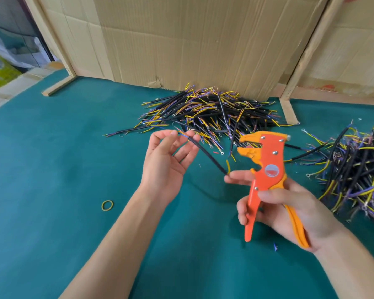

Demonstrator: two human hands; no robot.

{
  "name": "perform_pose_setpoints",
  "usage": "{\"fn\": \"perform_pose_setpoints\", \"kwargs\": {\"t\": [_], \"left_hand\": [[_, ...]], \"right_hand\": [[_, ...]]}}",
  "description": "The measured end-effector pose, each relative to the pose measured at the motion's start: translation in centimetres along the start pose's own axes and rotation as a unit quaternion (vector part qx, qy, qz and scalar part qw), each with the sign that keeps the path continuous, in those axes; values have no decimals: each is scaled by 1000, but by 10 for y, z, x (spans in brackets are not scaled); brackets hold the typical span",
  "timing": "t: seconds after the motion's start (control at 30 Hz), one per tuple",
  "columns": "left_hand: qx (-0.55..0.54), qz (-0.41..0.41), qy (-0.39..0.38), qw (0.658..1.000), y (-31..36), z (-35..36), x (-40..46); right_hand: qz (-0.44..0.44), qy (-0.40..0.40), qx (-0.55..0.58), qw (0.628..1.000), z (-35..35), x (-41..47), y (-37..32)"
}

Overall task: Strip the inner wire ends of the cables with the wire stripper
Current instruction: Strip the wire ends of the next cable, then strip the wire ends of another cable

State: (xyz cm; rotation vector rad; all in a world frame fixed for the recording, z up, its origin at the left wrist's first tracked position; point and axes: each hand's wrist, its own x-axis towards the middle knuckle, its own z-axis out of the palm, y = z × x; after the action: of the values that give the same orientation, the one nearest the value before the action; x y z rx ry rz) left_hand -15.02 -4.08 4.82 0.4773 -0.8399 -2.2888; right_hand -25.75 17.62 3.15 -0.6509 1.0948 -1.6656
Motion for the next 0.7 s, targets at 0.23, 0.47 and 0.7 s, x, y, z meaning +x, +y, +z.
{"fn": "perform_pose_setpoints", "kwargs": {"t": [0.23, 0.47, 0.7], "left_hand": [[154, 113, 70, 979, -10, 0, 0], [398, 130, -88, 904, -34, 5, -10], [494, 117, -182, 842, -54, 8, -23]], "right_hand": [[66, -97, 10, 993, 16, 4, 11], [-22, 41, 53, 998, 2, 8, -1], [-12, 61, 51, 997, 8, 11, 3]]}}
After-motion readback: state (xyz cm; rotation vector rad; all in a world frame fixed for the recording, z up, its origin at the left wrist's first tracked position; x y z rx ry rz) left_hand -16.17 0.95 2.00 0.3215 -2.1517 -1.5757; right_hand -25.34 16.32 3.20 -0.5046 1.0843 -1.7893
